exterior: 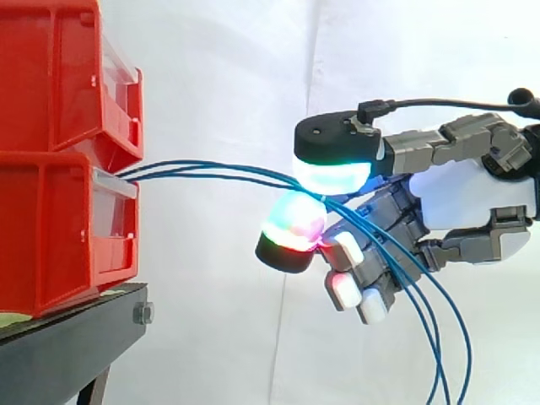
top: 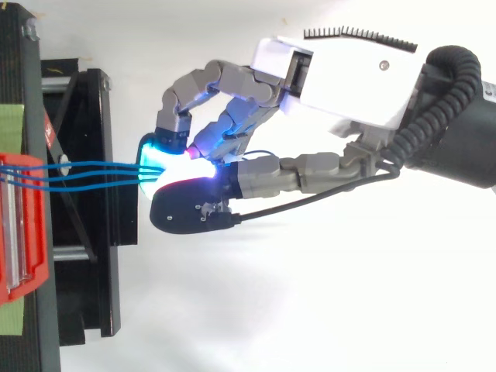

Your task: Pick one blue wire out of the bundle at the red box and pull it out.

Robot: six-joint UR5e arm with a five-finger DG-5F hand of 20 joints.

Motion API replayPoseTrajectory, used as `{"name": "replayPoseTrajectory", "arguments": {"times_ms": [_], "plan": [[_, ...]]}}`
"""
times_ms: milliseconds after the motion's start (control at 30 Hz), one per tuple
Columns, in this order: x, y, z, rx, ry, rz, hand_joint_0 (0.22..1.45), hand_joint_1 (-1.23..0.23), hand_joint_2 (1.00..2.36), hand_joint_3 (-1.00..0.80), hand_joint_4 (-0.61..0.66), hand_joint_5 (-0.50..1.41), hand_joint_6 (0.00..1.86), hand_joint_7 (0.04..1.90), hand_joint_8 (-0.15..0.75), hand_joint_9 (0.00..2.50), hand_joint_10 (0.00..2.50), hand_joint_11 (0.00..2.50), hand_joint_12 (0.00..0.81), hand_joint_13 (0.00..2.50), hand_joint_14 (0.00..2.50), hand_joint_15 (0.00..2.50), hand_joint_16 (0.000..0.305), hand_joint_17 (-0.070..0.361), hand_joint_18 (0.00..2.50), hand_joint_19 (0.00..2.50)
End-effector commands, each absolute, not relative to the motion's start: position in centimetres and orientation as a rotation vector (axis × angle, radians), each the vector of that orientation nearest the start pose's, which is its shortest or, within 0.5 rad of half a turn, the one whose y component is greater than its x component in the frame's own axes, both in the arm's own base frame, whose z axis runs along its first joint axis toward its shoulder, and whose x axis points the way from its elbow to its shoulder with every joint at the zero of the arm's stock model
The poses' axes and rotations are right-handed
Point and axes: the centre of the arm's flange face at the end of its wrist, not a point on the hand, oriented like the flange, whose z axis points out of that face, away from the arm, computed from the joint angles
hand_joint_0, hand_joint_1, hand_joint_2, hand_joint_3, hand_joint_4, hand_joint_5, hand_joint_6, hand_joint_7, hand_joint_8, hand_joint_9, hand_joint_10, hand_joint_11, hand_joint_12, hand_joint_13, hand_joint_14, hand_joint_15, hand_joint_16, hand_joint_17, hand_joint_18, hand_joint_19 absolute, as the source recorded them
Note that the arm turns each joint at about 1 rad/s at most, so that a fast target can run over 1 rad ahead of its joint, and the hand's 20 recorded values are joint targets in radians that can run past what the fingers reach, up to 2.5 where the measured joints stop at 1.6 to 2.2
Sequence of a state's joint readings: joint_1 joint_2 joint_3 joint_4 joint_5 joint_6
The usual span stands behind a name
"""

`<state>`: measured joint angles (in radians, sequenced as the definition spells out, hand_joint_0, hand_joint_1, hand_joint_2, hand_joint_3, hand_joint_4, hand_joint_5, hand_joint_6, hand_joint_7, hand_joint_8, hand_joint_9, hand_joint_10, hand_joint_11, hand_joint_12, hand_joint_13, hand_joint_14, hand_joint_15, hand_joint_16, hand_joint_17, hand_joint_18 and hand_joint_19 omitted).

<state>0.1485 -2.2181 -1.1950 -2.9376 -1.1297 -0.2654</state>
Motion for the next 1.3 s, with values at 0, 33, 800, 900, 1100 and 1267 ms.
{"name": "replayPoseTrajectory", "arguments": {"times_ms": [0,33,800,900,1100,1267], "plan": [[73.5,-7.0,29.1,1.191,1.191,0.747,0.58,-0.69,1.01,-0.3,0.24,-0.17,0.9,0.86,0.358,0.97,0.01,1.06,0.426,0.98,0.02,0.69,0.055,0.124,0.87,0.66],[73.5,-7.0,29.1,1.192,1.189,0.744,0.58,-0.67,1.01,-0.33,0.25,-0.17,0.9,0.86,0.361,0.96,0.01,1.07,0.423,0.98,0.02,0.68,0.055,0.124,0.86,0.67],[73.2,-9.0,29.0,1.205,1.181,0.718,0.6,-0.72,1.02,-0.17,0.19,-0.17,0.91,0.89,0.37,0.97,0.01,1.08,0.425,0.99,0.02,0.69,0.055,0.124,0.88,0.65],[73.2,-9.1,29.0,1.206,1.178,0.719,0.62,-0.8,1.02,-0.15,0.13,-0.18,0.92,0.92,0.368,0.96,0.01,1.08,0.422,0.98,0.02,0.69,0.055,0.123,0.89,0.64],[73.3,-9.2,29.3,1.206,1.172,0.722,0.71,-0.91,1.02,-0.2,0.17,-0.21,0.96,0.9,0.353,0.86,0.01,1.04,0.423,0.95,0.02,0.65,0.055,0.125,0.9,0.56],[73.4,-9.7,29.5,1.208,1.165,0.719,0.59,-0.82,1.01,-0.41,0.21,-0.21,0.93,0.86,0.351,0.83,0.01,1.04,0.424,0.9,0.02,0.66,0.057,0.129,0.86,0.61]]}}
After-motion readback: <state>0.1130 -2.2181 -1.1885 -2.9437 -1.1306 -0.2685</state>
